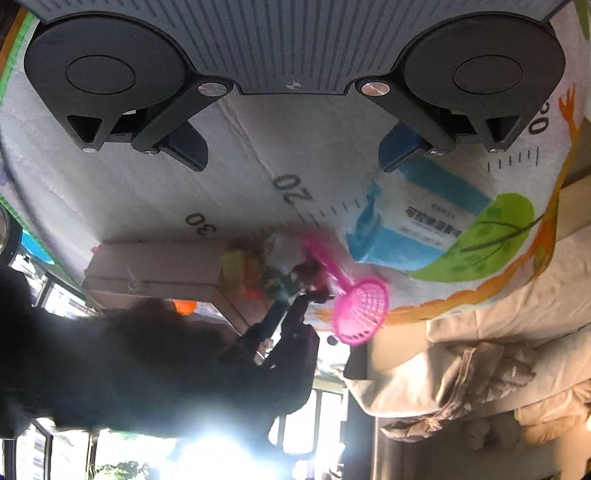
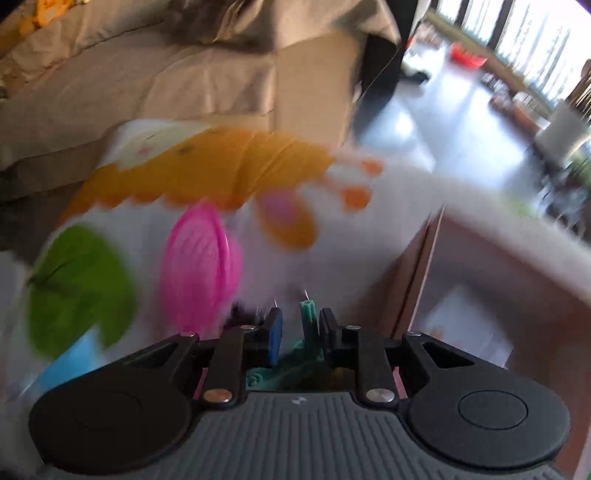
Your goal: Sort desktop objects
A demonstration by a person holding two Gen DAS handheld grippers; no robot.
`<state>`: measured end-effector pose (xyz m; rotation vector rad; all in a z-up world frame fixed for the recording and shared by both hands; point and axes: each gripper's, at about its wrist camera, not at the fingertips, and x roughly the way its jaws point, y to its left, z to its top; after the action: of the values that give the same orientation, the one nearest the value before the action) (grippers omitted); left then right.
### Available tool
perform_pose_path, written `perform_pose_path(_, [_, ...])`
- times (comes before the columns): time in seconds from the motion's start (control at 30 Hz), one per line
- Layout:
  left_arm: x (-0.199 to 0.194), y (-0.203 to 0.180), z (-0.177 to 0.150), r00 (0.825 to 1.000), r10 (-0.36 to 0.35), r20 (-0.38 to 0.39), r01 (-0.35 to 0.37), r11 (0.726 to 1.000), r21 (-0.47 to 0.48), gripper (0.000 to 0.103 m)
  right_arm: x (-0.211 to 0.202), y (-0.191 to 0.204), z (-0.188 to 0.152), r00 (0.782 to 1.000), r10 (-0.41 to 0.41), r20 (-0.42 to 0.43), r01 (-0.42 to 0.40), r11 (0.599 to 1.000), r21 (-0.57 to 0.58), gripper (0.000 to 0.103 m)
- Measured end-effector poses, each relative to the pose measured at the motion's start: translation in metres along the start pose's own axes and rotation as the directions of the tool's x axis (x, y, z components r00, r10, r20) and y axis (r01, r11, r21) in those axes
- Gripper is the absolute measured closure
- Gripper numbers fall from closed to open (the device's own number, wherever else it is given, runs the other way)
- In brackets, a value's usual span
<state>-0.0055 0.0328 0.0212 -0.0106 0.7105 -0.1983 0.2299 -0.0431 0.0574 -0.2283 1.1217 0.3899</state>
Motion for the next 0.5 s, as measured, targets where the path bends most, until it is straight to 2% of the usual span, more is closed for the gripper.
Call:
perform_pose_path(0.1, [0.001, -0.006, -0.003, 1.0, -0.024, -0.018, 0.024, 0.999, 0.026, 0.001, -0.021, 0.011, -0.036, 0.99, 0.132, -0.054, -0.132, 0.991, -0.009, 0.081])
perform_pose_path(0.2, [0.002, -0.014, -0.005, 0.998, -0.046, -0.037, 0.048, 0.997, 0.062, 0.001, -0.044, 0.014, -0.069, 0.976, 0.209, -0.053, -0.211, 0.977, -0.025, 0.081])
perform_pose_path(0.27, [0.004, -0.019, -0.006, 0.998, -0.046, -0.05, 0.049, 0.996, 0.079, 0.001, -0.055, 0.014, -0.093, 0.979, 0.203, -0.03, -0.204, 0.978, -0.048, 0.08])
perform_pose_path(0.3, [0.006, -0.02, -0.006, 0.998, -0.041, -0.057, 0.046, 0.995, 0.085, 0.001, -0.059, 0.01, -0.106, 0.978, 0.206, -0.018, -0.207, 0.977, -0.041, 0.076])
perform_pose_path(0.37, [0.009, -0.023, -0.005, 0.997, -0.031, -0.067, 0.037, 0.995, 0.094, 0.001, -0.065, -0.004, -0.126, 0.982, 0.189, 0.004, -0.189, 0.982, -0.005, 0.076])
perform_pose_path(0.43, [0.011, -0.024, -0.004, 0.997, -0.022, -0.072, 0.029, 0.995, 0.1, 0.001, -0.075, -0.019, -0.143, 0.991, 0.116, 0.069, -0.117, 0.993, 0.011, 0.075])
perform_pose_path(0.5, [0.012, -0.025, -0.004, 0.997, -0.013, -0.074, 0.021, 0.994, 0.103, 0.001, -0.088, -0.024, -0.158, 0.984, 0.046, 0.17, -0.042, 0.999, -0.025, 0.07])
